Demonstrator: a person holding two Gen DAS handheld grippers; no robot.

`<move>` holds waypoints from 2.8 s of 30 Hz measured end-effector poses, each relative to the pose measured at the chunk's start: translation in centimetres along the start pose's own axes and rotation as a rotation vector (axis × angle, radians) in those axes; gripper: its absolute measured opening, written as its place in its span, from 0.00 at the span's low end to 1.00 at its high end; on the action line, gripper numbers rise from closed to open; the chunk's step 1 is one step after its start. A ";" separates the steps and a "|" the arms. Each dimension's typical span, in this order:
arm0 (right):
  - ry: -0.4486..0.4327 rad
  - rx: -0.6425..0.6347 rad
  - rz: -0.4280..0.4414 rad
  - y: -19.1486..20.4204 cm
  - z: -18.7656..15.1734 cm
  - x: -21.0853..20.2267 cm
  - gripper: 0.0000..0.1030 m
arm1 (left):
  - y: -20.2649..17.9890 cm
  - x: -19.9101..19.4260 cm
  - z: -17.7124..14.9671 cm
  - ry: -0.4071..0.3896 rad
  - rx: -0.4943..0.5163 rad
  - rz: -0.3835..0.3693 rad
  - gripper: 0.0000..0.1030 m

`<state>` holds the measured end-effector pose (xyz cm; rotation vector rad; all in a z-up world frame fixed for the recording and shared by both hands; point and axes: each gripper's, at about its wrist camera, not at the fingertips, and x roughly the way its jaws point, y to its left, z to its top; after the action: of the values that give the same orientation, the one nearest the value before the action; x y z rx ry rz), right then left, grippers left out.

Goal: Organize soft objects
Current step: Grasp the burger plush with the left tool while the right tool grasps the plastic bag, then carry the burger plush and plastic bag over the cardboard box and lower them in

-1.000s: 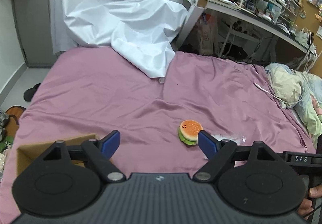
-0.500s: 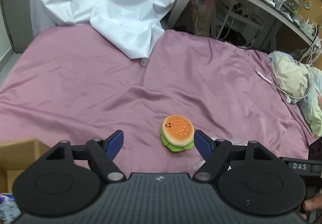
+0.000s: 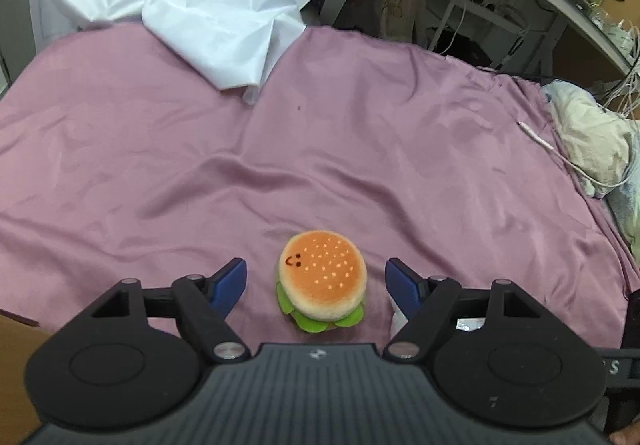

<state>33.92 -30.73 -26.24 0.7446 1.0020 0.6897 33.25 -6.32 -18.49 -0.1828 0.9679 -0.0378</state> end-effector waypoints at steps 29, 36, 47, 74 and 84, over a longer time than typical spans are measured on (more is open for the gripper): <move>-0.072 -0.224 -0.027 5.7 -1.9 -2.6 0.25 | 2.5 -12.0 -1.4 -0.096 -0.013 0.023 0.39; -0.120 -0.308 -0.050 9.0 -2.9 -3.9 0.24 | 4.7 -17.3 -2.8 -0.164 -0.053 0.050 0.39; -0.159 -0.524 -0.073 15.7 -5.9 -3.9 0.24 | 9.3 -23.3 -5.1 -0.241 -0.118 0.101 0.39; -0.142 -1.099 -0.137 29.2 -14.1 2.4 0.24 | 20.0 -25.0 -10.7 -0.295 -0.315 0.139 0.39; -0.098 -1.235 -0.173 31.6 -16.0 6.2 0.24 | 22.5 -22.9 -11.5 -0.284 -0.354 0.117 0.39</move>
<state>16.44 -4.32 -9.21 -0.3846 0.3837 0.9356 9.65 16.79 -10.05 -0.4448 0.6942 0.2632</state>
